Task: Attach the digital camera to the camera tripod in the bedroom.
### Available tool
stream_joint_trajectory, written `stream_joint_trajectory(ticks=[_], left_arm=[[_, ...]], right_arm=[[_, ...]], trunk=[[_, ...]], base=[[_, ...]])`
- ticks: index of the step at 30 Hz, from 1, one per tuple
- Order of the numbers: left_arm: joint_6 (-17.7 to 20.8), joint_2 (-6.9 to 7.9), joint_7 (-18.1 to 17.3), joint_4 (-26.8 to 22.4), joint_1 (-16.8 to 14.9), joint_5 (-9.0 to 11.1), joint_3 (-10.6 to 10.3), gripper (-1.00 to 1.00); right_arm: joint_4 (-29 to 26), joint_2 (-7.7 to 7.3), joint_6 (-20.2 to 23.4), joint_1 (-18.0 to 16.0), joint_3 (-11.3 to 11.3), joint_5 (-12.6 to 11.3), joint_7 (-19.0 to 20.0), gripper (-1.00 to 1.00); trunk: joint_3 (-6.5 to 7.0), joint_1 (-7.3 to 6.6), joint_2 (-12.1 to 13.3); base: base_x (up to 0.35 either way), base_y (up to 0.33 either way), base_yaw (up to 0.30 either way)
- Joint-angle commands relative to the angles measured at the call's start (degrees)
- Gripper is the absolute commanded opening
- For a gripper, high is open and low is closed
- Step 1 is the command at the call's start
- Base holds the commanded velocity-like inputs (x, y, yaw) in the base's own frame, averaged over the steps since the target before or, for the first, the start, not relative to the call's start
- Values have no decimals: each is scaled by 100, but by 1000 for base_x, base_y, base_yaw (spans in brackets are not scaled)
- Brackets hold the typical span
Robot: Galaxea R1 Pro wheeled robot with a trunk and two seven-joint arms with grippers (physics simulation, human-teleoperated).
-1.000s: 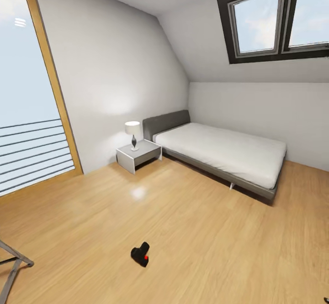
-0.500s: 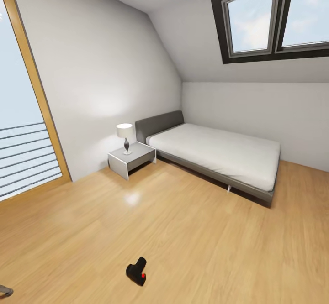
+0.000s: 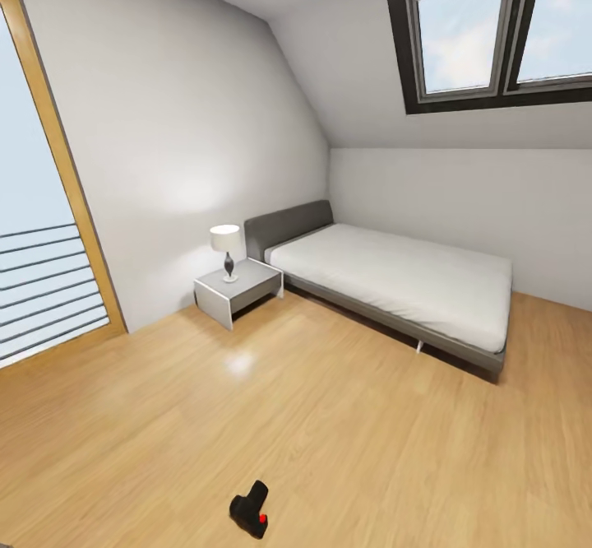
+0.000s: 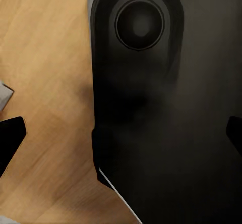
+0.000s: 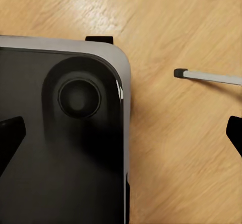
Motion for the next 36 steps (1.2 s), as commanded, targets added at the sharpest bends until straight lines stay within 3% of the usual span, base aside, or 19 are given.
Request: stream_joint_trajectory(ticks=[1, 20, 36], left_arm=[[3, 0, 2, -12, 3, -1, 0, 100], [2, 0, 2, -12, 3, -1, 0, 100], [1, -9, 2, -12, 3, -1, 0, 100]], right_arm=[[5, -1, -20, -3, -1, 2, -1, 100], [5, -1, -21, -3, -1, 2, -1, 100], [5, -1, -19, -3, -1, 2, -1, 100]], trunk=[[-5, 2, -2], [-5, 2, -2], [-5, 2, -2]], base=[[183, 231, 0], [213, 213, -8], [37, 36, -219]])
